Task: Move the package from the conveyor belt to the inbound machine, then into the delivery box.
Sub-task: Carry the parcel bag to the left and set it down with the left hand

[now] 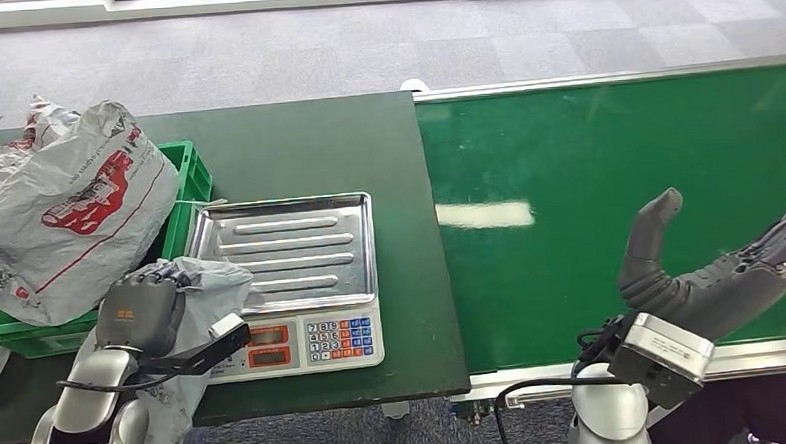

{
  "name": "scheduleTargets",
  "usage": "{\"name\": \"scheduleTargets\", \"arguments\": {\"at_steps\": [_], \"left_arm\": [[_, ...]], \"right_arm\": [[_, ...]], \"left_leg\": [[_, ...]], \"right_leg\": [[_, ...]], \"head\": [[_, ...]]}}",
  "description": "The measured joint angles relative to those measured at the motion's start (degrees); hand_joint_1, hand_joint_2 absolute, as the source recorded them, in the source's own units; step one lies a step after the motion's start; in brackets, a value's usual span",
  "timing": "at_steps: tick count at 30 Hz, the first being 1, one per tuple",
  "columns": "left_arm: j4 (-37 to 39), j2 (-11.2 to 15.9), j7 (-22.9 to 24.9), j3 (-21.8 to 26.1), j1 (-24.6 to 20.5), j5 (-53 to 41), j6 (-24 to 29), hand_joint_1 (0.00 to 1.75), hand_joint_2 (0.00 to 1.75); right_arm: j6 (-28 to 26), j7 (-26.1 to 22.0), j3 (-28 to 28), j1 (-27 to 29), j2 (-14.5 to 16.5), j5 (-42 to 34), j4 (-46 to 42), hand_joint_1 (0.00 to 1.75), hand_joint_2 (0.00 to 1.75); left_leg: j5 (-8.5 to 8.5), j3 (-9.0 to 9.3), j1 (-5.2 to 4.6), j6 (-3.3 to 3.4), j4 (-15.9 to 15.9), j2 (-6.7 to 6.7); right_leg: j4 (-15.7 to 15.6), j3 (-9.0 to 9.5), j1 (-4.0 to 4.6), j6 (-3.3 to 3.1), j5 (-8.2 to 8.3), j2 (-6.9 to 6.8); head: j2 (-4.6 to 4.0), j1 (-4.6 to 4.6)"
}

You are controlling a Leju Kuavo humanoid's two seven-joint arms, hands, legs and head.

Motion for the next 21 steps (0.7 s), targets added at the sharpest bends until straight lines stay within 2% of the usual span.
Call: {"name": "scheduleTargets", "arguments": {"at_steps": [8,12,14,18,21], "left_arm": [[0.0,0.3,-2.6,-1.9,-0.6,0.8,0.1,1.75,1.75],[0.0,0.6,-2.4,-2.4,-1.4,-0.5,3.3,1.75,1.75],[0.0,0.6,-1.6,-2.5,-2.2,-1.7,7.5,1.75,1.75],[-1.7,-0.1,0.9,-2.4,-4.9,-3.2,21.5,1.75,1.75],[-4.0,-0.9,0.7,-2.1,-6.4,0.4,28.6,1.75,1.75]], "right_arm": [[0.0,-0.6,0.0,0.0,0.0,-0.3,0.0,0.0,1.75],[0.0,-0.6,0.0,0.0,0.0,-0.2,0.0,0.0,1.75],[0.0,-0.7,0.0,0.0,0.0,0.1,0.0,0.0,1.75],[0.0,-0.8,0.0,0.5,0.0,1.1,-0.4,0.0,1.75],[0.0,-0.8,0.0,0.6,0.0,1.4,-0.6,0.0,1.75]], "left_leg": [[0.0,0.0,0.0,0.0,0.0,0.0],[0.0,0.01,0.0,0.0,0.0,0.0],[0.01,0.01,0.0,-0.01,0.0,0.0],[0.02,0.01,0.01,-0.01,0.0,-0.07],[0.01,0.02,0.01,0.0,0.0,-0.04]], "right_leg": [[0.0,0.0,0.0,0.0,0.0,-0.01],[0.0,-0.01,0.01,0.0,0.0,-0.02],[0.0,-0.02,0.02,0.0,0.0,-0.02],[0.0,0.02,0.02,0.0,0.01,-0.07],[0.0,0.04,0.01,0.0,0.01,-0.02]], "head": [[0.0,0.0],[0.0,0.0],[0.0,0.0],[0.0,0.01],[0.0,0.01]]}}
